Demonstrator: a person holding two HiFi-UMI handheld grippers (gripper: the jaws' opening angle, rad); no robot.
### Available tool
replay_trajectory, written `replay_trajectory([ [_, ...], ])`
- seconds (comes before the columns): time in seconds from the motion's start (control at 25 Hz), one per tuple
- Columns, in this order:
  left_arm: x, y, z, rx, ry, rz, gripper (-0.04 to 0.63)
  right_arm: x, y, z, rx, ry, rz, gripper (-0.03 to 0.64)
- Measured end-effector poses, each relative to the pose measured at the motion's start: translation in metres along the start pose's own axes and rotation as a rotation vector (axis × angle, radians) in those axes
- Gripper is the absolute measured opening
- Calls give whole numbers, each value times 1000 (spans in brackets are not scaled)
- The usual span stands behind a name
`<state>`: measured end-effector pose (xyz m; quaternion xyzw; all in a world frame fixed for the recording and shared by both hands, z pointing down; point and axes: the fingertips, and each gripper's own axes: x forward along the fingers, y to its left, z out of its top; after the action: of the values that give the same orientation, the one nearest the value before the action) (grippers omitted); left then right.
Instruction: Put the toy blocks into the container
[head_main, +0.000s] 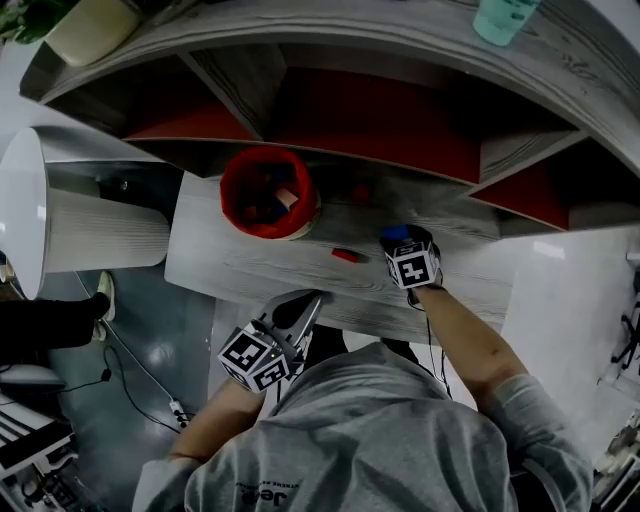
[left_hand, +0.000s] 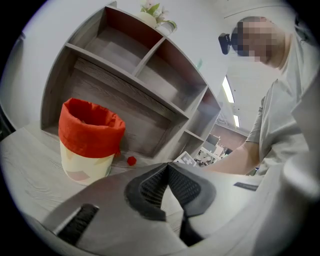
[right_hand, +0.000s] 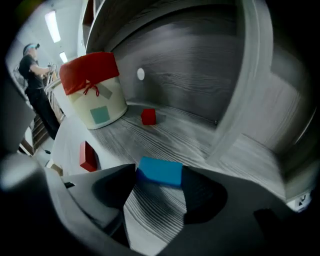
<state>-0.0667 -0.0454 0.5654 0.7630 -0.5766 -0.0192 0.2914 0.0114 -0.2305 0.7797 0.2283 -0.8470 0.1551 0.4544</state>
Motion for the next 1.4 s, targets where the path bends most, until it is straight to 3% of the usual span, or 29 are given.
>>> replay_trajectory([
  [0.32, -20, 13, 21, -5, -63, 17, 12, -39, 17, 32, -58, -49, 68, 293],
  [0.76, -80, 63, 137, 88, -235, 19, 12, -159, 138, 208, -231, -293, 251, 295],
  [1.0, -112, 89, 174, 130, -232, 16, 12, -160, 196, 267, -297, -317, 283, 295],
  [1.2, -134, 101, 184, 132, -252, 16, 12, -144, 216, 284, -316, -295, 270, 296],
  [1.24, -137, 103, 185, 128, -256, 19, 12, -140, 218, 285, -308, -286, 270, 301],
  [1.32, -142, 109, 184, 124, -259, 23, 12, -135, 222, 285, -293, -272, 283, 408],
  [1.4, -146, 114, 180, 114, -257, 27, 12, -134, 226, 285, -293, -266, 294, 413],
])
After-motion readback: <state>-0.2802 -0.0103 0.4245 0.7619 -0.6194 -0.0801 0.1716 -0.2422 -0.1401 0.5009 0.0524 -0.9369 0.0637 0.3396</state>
